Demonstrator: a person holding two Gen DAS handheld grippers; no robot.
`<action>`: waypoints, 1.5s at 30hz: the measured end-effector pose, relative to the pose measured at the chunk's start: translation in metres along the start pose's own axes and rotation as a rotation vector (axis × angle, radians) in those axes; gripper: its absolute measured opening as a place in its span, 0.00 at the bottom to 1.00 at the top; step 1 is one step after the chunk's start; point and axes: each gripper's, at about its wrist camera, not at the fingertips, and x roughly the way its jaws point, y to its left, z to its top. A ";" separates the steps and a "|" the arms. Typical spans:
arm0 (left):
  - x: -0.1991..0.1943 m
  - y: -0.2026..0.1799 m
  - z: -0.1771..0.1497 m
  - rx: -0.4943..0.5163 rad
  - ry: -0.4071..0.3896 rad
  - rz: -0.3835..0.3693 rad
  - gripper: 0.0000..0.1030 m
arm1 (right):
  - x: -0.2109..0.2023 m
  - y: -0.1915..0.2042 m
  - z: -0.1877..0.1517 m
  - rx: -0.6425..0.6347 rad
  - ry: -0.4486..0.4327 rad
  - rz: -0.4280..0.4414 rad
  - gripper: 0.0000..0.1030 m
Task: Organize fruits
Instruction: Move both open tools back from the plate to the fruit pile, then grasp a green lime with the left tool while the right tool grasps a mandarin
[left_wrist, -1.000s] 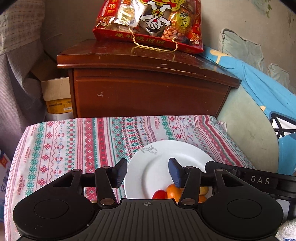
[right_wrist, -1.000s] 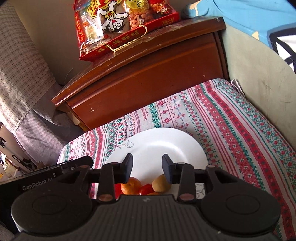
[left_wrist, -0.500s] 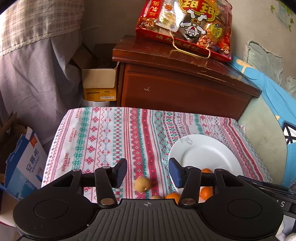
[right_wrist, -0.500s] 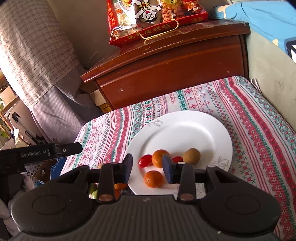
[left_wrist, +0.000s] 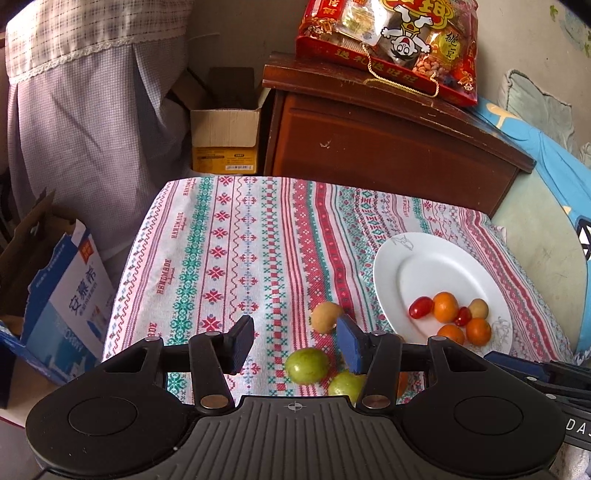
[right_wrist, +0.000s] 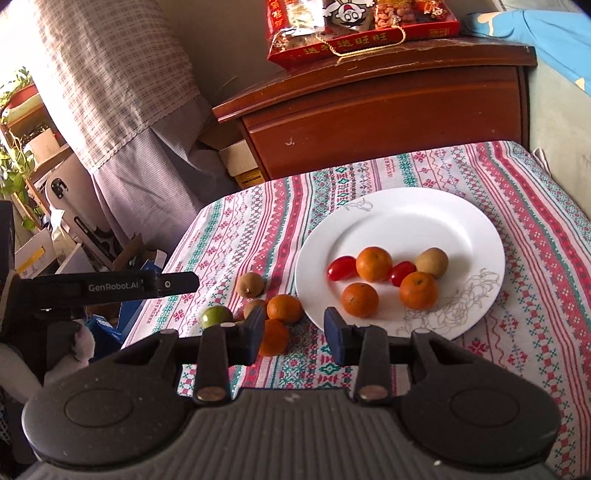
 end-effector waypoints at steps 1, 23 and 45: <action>0.001 0.002 -0.002 -0.005 0.009 -0.001 0.47 | 0.003 0.001 -0.002 -0.003 0.009 0.006 0.36; 0.015 0.009 -0.027 0.084 0.061 -0.035 0.43 | 0.051 0.022 -0.023 -0.142 0.053 0.003 0.36; 0.035 -0.003 -0.032 0.101 0.070 -0.051 0.42 | 0.055 0.018 -0.026 -0.130 0.050 0.005 0.32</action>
